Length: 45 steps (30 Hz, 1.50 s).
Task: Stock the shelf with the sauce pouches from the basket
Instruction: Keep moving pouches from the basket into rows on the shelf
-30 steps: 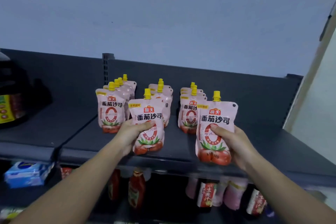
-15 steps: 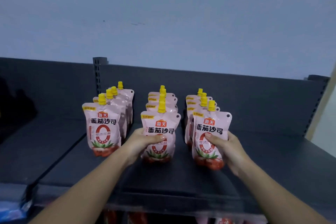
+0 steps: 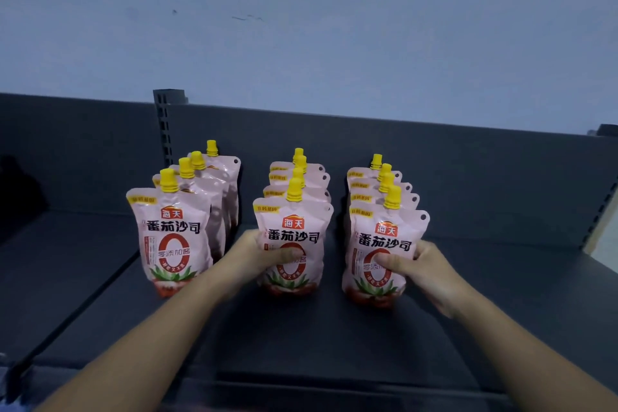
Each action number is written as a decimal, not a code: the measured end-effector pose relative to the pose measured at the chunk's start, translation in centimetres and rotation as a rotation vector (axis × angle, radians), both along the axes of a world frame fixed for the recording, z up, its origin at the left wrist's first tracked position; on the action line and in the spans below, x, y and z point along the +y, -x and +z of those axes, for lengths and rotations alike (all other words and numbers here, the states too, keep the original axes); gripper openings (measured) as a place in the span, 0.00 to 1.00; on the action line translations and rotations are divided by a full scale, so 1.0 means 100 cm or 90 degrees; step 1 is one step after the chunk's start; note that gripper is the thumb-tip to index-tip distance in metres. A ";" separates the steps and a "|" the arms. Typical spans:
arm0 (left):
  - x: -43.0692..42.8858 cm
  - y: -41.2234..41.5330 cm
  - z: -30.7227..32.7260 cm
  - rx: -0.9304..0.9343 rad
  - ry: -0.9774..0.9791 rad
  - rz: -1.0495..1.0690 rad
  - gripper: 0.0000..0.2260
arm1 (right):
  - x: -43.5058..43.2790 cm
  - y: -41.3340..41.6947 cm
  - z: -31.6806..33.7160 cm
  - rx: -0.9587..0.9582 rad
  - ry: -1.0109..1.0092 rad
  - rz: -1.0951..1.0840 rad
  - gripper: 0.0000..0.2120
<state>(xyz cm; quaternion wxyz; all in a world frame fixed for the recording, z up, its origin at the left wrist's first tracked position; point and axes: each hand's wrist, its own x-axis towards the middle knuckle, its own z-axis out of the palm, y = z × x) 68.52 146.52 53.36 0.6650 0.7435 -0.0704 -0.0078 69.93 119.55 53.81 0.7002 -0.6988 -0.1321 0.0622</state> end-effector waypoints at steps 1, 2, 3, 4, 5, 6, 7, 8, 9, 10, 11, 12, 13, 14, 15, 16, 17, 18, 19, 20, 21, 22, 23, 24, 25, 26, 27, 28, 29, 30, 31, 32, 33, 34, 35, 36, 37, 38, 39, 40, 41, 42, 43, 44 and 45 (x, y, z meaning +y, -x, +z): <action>0.000 0.000 0.000 0.000 0.001 0.001 0.11 | -0.003 -0.002 0.001 -0.003 0.020 0.009 0.14; 0.000 0.001 0.001 0.001 0.002 0.002 0.11 | -0.005 -0.003 0.002 -0.005 0.035 0.015 0.12; 0.000 0.001 0.001 0.000 0.006 0.002 0.11 | -0.007 -0.004 0.003 -0.006 0.044 0.020 0.11; -0.001 0.001 0.001 -0.003 0.011 0.002 0.11 | -0.009 -0.005 0.003 -0.006 0.048 0.025 0.10; -0.001 0.001 0.001 -0.005 0.013 0.006 0.10 | -0.011 -0.007 0.003 -0.009 0.051 0.027 0.09; -0.002 0.002 0.000 -0.006 0.016 0.011 0.10 | -0.013 -0.007 0.004 -0.011 0.056 0.026 0.09; -0.002 0.002 0.000 -0.005 0.019 0.017 0.10 | -0.014 -0.008 0.004 -0.011 0.060 0.021 0.09; -0.003 0.003 0.000 -0.005 0.023 0.020 0.10 | -0.016 -0.009 0.005 -0.012 0.060 0.015 0.09; -0.003 0.003 0.000 -0.006 0.023 0.022 0.10 | -0.017 -0.009 0.005 -0.016 0.061 0.008 0.09; -0.003 0.004 0.000 -0.008 0.022 0.022 0.10 | -0.019 -0.010 0.005 -0.020 0.062 0.000 0.09; -0.004 0.006 0.000 -0.011 0.025 0.020 0.10 | -0.020 -0.010 0.005 -0.024 0.067 -0.004 0.10; -0.004 0.008 0.001 -0.013 0.028 0.017 0.10 | -0.021 -0.009 0.006 -0.028 0.075 -0.005 0.10; -0.005 0.010 0.000 -0.013 0.027 0.007 0.10 | -0.021 -0.008 0.006 -0.035 0.087 -0.002 0.10; -0.005 0.012 0.000 -0.009 0.024 -0.003 0.12 | -0.020 -0.006 0.006 -0.044 0.101 0.006 0.10; -0.003 0.014 -0.001 -0.003 0.018 -0.013 0.15 | -0.019 -0.005 0.005 -0.051 0.113 0.013 0.09; -0.001 0.016 -0.001 0.003 0.009 -0.020 0.18 | -0.018 -0.003 0.003 -0.054 0.122 0.019 0.09; 0.002 0.018 -0.004 0.007 -0.002 -0.025 0.22 | -0.018 -0.002 0.002 -0.057 0.126 0.019 0.10; 0.004 0.018 -0.006 0.010 -0.013 -0.030 0.26 | -0.018 -0.001 0.001 -0.061 0.127 0.016 0.11; 0.007 0.018 -0.008 0.013 -0.024 -0.029 0.32 | -0.020 0.000 0.000 -0.059 0.129 0.014 0.13; 0.009 0.019 -0.010 0.015 -0.030 -0.024 0.36 | -0.022 0.001 -0.001 -0.053 0.132 0.018 0.15; 0.010 0.018 -0.012 0.012 -0.030 -0.015 0.40 | -0.024 0.003 -0.003 -0.045 0.138 0.027 0.15; 0.012 0.018 -0.013 0.008 -0.026 -0.007 0.41 | -0.026 0.004 -0.005 -0.038 0.146 0.038 0.16; 0.012 0.018 -0.014 0.004 -0.021 -0.002 0.42 | -0.028 0.005 -0.007 -0.033 0.156 0.048 0.16; 0.012 0.018 -0.014 0.000 -0.022 0.005 0.42 | -0.030 0.006 -0.008 -0.032 0.168 0.055 0.17; 0.012 0.017 -0.015 -0.004 -0.031 0.013 0.40 | -0.031 0.007 -0.010 -0.033 0.176 0.059 0.18; 0.011 0.018 -0.014 -0.001 -0.042 0.016 0.35 | -0.031 0.008 -0.012 -0.035 0.178 0.062 0.19; 0.010 0.020 -0.013 0.005 -0.047 0.016 0.29 | -0.031 0.009 -0.013 -0.037 0.176 0.060 0.19; 0.008 0.022 -0.013 0.002 -0.052 0.018 0.24 | -0.031 0.009 -0.014 -0.040 0.174 0.057 0.20; 0.008 0.023 -0.012 -0.002 -0.061 0.030 0.22 | -0.032 0.010 -0.015 -0.042 0.172 0.050 0.20; 0.008 0.024 -0.014 -0.006 -0.066 0.047 0.22 | -0.032 0.010 -0.016 -0.043 0.169 0.041 0.20; 0.010 0.026 -0.014 -0.006 -0.065 0.062 0.22 | -0.032 0.011 -0.017 -0.042 0.167 0.029 0.19; 0.011 0.029 -0.013 -0.008 -0.058 0.069 0.24 | -0.032 0.011 -0.017 -0.039 0.163 0.016 0.19; 0.013 0.033 -0.013 -0.007 -0.058 0.076 0.28 | -0.032 0.012 -0.018 -0.039 0.155 0.003 0.18; 0.016 0.034 -0.014 -0.004 -0.063 0.083 0.33 | -0.032 0.012 -0.018 -0.039 0.141 -0.007 0.17; 0.018 0.036 -0.014 0.005 -0.072 0.099 0.35 | -0.032 0.012 -0.019 -0.037 0.118 -0.015 0.15; 0.019 0.038 -0.015 0.002 -0.084 0.137 0.30 | -0.031 0.013 -0.020 -0.031 0.090 -0.027 0.13; 0.018 0.042 -0.015 -0.020 -0.101 0.197 0.22 | -0.031 0.013 -0.019 -0.024 0.064 -0.042 0.12; 0.016 0.045 -0.017 -0.050 -0.121 0.266 0.18 | -0.029 0.014 -0.019 -0.021 0.047 -0.058 0.10; 0.012 0.048 -0.019 -0.088 -0.147 0.328 0.18 | -0.028 0.015 -0.019 -0.024 0.044 -0.073 0.08; 0.005 0.052 -0.020 -0.135 -0.165 0.354 0.19 | -0.027 0.016 -0.018 -0.028 0.048 -0.084 0.07; -0.004 0.058 -0.019 -0.186 -0.177 0.351 0.20 | -0.026 0.018 -0.018 -0.034 0.049 -0.090 0.07; -0.016 0.064 -0.018 -0.235 -0.186 0.316 0.20 | -0.026 0.020 -0.018 -0.041 0.046 -0.094 0.07; -0.028 0.067 -0.017 -0.288 -0.218 0.276 0.19 | -0.024 0.022 -0.017 -0.051 0.040 -0.095 0.07; -0.041 0.070 -0.017 -0.337 -0.262 0.232 0.16 | -0.023 0.024 -0.016 -0.060 0.029 -0.096 0.07; -0.055 0.073 -0.013 -0.360 -0.312 0.183 0.11 | -0.022 0.026 -0.015 -0.069 0.013 -0.097 0.07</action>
